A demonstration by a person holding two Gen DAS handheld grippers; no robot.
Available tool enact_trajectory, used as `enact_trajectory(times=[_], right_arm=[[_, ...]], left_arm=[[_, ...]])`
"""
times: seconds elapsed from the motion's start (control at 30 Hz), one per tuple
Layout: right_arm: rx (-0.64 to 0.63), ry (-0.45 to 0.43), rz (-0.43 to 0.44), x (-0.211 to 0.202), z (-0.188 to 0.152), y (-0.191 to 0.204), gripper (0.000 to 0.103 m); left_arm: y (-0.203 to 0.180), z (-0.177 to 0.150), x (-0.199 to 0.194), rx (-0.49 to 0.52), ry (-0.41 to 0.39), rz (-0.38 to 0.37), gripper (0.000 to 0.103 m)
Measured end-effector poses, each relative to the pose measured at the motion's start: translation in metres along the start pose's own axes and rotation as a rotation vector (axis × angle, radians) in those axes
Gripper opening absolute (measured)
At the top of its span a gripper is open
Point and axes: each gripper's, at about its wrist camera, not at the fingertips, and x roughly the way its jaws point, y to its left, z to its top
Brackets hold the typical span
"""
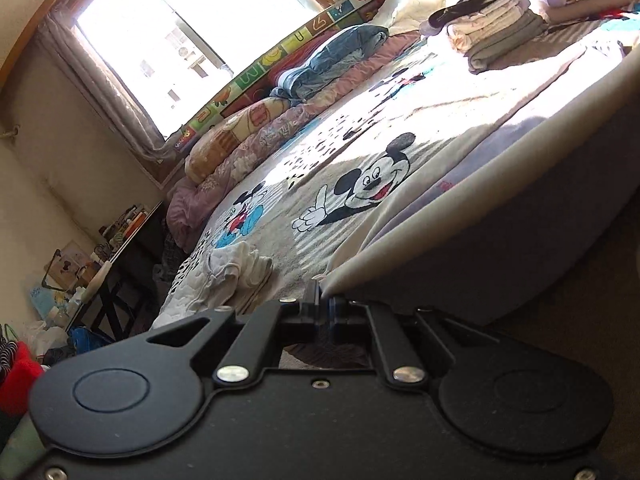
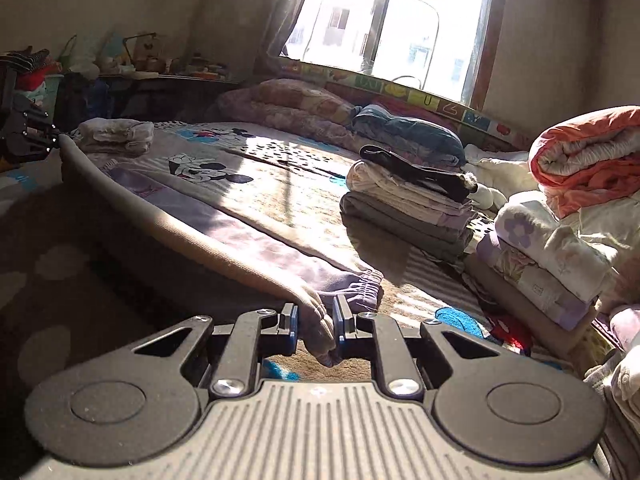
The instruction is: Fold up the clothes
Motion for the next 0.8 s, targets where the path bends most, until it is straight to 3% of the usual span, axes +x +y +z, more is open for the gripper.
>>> enact_trajectory(times=[0.27,0.4,0.63,0.8], right_arm=[[0.069,0.085,0.048,0.066,0.027,-0.048,0.018],[0.095,0.142,0.087,0.093,0.035,-0.06,0.018],[0.179,0.254,0.157,0.144,0.043,-0.087,0.018],[0.234,0.348,0.206,0.182,0.047,-0.104,0.018]], left_arm=[[0.009,0.032,0.048,-0.077,0.019,0.001,0.003],[0.011,0.038,0.076,-0.101,0.047,-0.05,0.003],[0.03,0.04,0.113,-0.267,0.101,-0.126,0.003],[0.029,0.035,0.134,-0.313,0.168,-0.162,0.003]])
